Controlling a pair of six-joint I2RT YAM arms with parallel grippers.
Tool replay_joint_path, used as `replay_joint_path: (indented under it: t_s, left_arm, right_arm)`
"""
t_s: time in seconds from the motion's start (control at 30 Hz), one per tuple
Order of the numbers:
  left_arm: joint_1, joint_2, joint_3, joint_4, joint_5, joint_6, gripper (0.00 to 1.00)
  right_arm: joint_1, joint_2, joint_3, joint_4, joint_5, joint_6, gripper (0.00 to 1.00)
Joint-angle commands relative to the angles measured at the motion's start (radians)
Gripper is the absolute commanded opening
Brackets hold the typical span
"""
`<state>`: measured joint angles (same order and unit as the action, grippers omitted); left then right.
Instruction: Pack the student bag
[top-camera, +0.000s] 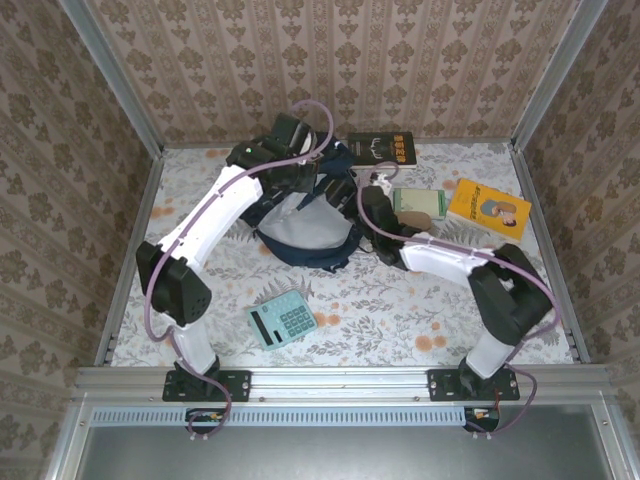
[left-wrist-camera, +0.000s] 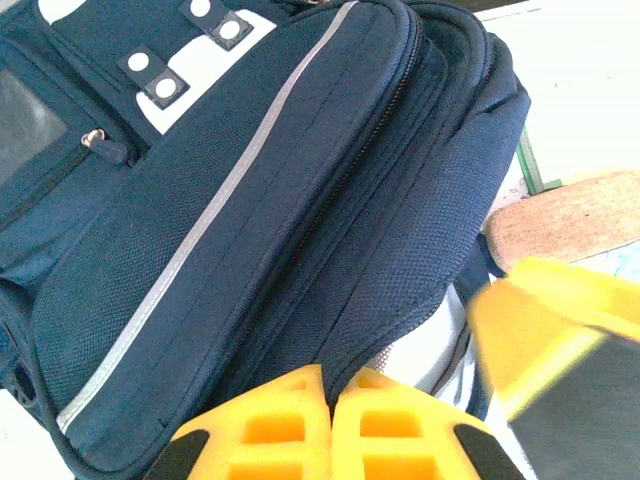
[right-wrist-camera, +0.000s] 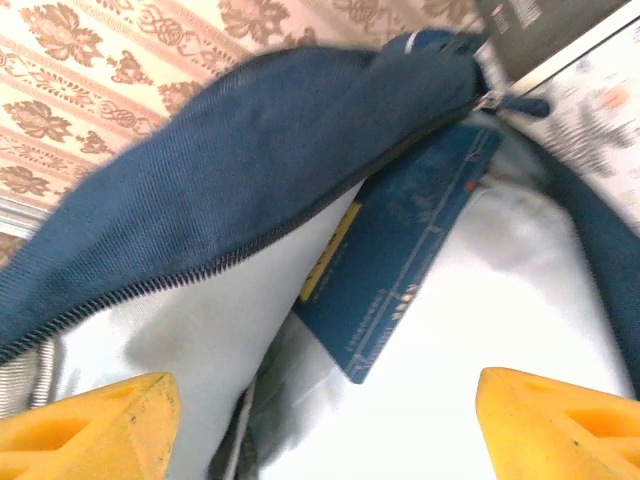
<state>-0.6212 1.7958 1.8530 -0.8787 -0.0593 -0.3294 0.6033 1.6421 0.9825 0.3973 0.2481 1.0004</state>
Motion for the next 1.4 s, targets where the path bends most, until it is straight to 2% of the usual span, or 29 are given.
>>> replay_joint_path:
  t_s: [0.0,0.1,0.27,0.33,0.47,0.63,0.8,0.9,0.97,1.13,1.27,1.37]
  left_arm:
    - [-0.015,-0.15,-0.131,0.163,-0.031,-0.104,0.0]
    - [-0.022,-0.219,-0.272,0.246,-0.045,-0.129,0.0]
    - [-0.043,-0.298,-0.447,0.332,-0.09,-0.112,0.0]
    - [-0.055,-0.331,-0.524,0.375,-0.103,-0.106,0.0]
    - [-0.061,-0.363,-0.616,0.43,-0.079,-0.096,0.0]
    - [-0.077,-0.368,-0.676,0.48,-0.05,-0.092,0.0]
    - [-0.104,-0.377,-0.677,0.475,-0.051,-0.092,0.0]
    - [-0.117,-0.408,-0.706,0.5,-0.05,-0.092,0.0]
    - [-0.119,-0.419,-0.711,0.501,-0.055,-0.088,0.0]
    - [-0.12,-0.423,-0.715,0.502,-0.06,-0.086,0.0]
    - [-0.12,-0.428,-0.718,0.503,-0.063,-0.087,0.0]
    - [-0.12,-0.421,-0.717,0.505,-0.063,-0.089,0.0]
  right_arm:
    - [-0.031,-0.098,-0.085,-0.158,-0.011,-0.104,0.79]
    - [-0.075,-0.185,-0.121,-0.251,-0.002,-0.156,0.81]
    - [-0.167,-0.291,-0.14,-0.384,0.062,-0.241,0.9]
    - [-0.208,-0.311,-0.149,-0.411,0.11,-0.26,0.99]
    - [-0.305,-0.294,-0.14,-0.432,0.124,-0.307,1.0]
    - [-0.467,-0.203,-0.054,-0.504,0.097,-0.355,1.0]
    - [-0.689,-0.079,0.039,-0.566,-0.058,-0.366,1.0]
    - [-0.773,-0.003,0.068,-0.538,-0.146,-0.352,1.0]
    - [-0.799,0.059,0.117,-0.562,-0.18,-0.35,1.0]
    - [-0.811,0.218,0.302,-0.693,-0.145,-0.413,1.0]
    - [-0.843,0.324,0.416,-0.787,-0.183,-0.453,0.99]
    - [-0.845,0.358,0.428,-0.816,-0.205,-0.447,1.0]
